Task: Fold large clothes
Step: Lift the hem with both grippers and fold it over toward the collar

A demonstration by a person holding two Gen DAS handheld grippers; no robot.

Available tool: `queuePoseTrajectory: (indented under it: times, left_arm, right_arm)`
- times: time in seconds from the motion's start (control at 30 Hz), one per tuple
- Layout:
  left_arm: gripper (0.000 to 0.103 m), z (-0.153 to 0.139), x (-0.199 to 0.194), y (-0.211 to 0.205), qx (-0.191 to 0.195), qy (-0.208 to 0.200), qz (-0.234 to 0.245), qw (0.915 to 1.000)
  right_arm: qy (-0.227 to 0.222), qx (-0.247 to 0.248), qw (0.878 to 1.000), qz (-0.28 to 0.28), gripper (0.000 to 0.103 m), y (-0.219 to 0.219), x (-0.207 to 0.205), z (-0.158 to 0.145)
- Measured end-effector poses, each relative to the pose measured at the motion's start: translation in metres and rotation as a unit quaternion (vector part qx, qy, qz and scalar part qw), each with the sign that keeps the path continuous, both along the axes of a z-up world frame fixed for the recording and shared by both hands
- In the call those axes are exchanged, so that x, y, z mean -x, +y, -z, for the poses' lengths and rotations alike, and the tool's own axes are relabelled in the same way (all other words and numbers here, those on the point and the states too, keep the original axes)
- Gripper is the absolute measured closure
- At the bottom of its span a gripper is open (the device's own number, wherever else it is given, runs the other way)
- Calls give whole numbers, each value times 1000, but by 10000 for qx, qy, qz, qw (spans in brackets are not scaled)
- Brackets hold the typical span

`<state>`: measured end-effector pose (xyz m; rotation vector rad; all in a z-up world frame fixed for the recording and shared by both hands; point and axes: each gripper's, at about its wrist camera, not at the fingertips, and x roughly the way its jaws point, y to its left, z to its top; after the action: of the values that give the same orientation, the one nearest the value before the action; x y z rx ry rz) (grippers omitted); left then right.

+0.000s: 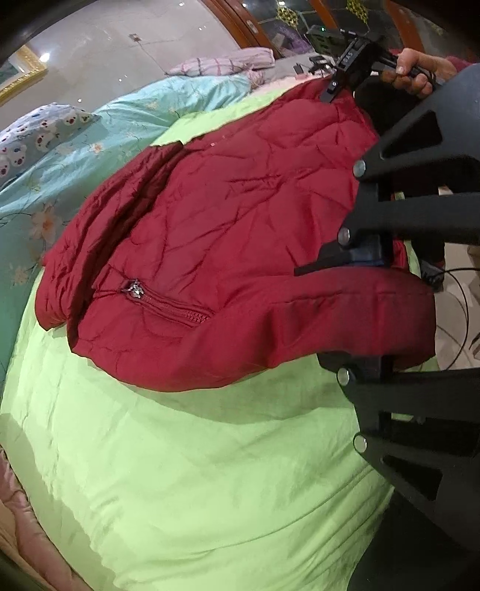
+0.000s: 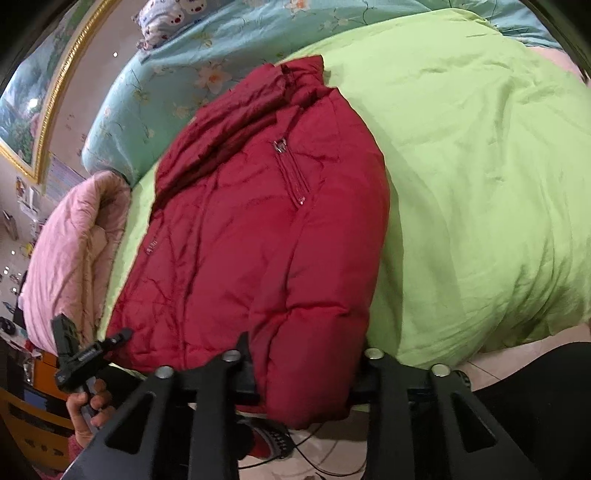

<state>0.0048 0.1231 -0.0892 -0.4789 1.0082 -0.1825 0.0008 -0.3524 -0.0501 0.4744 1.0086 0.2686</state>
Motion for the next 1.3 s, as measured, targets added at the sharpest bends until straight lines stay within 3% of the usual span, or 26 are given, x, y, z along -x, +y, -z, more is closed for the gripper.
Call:
queuePoseTrajectory:
  times: [0.13,0.37,0.53,0.73,0.97,1.3]
  left_arm:
    - [86,-10,3,-6,-144,-187,85,9997]
    - [87,-25,3,-4,36,-352,101,9993]
    - [88,-42,6,-12,-123,-552,183,9982]
    - [88,-55,4,-9,-15,-698,196,9974]
    - [88,-95,-23,-6,-25,-1280,234,9915]
    - [88,-139,-89,0,-186,-1925,26,9811]
  right_arm:
    - [-173,-77,9998,-95,83,3,-2,-11]
    - [-337,-356,9987,-160,85,0,-7,-22]
    - [-427,-352,9983,-206,86,0,-9,-31]
    - [-528,-413,9974,-278,86,-4,-8,-42]
    - [-935,-628,9929,-379,87,-2,-27,-71]
    - [-1661,-648,9835,-303,87,4,-92,-119]
